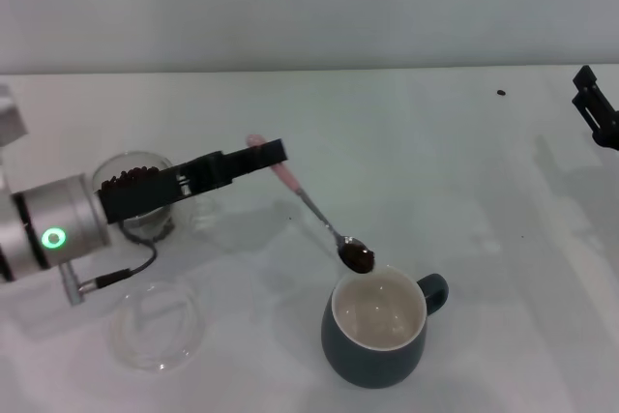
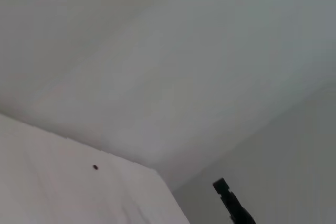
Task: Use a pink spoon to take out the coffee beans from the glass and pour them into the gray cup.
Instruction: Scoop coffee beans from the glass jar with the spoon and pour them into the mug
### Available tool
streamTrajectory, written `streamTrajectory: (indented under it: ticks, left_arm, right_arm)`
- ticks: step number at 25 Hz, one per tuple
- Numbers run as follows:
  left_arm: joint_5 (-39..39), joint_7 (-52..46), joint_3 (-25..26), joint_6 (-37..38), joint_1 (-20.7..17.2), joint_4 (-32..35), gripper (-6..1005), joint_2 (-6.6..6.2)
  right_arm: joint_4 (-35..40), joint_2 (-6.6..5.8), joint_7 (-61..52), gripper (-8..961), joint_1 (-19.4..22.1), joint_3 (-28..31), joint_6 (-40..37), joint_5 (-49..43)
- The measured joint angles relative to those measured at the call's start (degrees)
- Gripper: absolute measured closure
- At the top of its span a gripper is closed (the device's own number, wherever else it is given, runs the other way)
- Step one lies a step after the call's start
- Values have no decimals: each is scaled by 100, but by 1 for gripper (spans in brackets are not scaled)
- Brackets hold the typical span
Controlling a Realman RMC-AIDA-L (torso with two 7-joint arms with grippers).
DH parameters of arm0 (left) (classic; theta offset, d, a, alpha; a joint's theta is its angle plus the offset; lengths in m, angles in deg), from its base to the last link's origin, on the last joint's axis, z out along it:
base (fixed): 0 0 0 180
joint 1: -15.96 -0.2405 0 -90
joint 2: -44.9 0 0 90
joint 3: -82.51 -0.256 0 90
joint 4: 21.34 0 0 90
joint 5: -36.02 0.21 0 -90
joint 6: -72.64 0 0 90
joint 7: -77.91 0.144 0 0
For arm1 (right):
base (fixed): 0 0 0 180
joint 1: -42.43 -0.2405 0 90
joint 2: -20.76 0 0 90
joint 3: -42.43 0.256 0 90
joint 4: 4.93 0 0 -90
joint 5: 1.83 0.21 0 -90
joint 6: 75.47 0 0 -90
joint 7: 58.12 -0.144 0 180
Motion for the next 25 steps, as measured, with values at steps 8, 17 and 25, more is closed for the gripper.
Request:
streamTrajectory:
  ticks: [8, 17, 25]
  left_arm:
    - [-3, 30, -627, 104, 286, -17, 862, 8]
    - [-5, 29, -1080, 146, 369, 317, 862, 5]
    - [-3, 41, -1368, 201, 567, 393, 862, 2]
  right_arm:
    - [-119, 0, -1, 167, 57, 7, -6, 1]
    - [-254, 1, 10, 167, 72, 56, -59, 1]
    - [-325, 17, 36, 167, 58, 70, -75, 3]
